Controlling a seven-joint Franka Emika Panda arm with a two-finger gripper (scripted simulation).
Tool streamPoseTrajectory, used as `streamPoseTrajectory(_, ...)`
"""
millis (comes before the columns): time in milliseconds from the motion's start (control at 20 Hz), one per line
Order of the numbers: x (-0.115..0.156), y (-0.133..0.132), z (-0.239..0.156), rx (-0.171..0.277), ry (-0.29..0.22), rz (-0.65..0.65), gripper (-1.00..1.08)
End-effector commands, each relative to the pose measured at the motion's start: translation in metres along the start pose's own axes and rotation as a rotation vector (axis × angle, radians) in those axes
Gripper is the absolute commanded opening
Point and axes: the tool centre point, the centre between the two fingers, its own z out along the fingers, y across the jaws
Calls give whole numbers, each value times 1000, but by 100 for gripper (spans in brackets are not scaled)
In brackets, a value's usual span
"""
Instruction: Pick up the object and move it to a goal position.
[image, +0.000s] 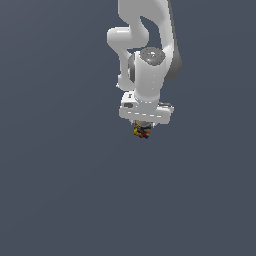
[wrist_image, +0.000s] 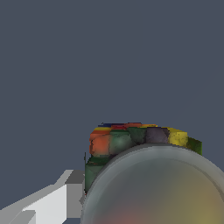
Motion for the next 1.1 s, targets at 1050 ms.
streamPoseTrajectory(1050, 4, 27, -253, 1, 4, 1, -100)
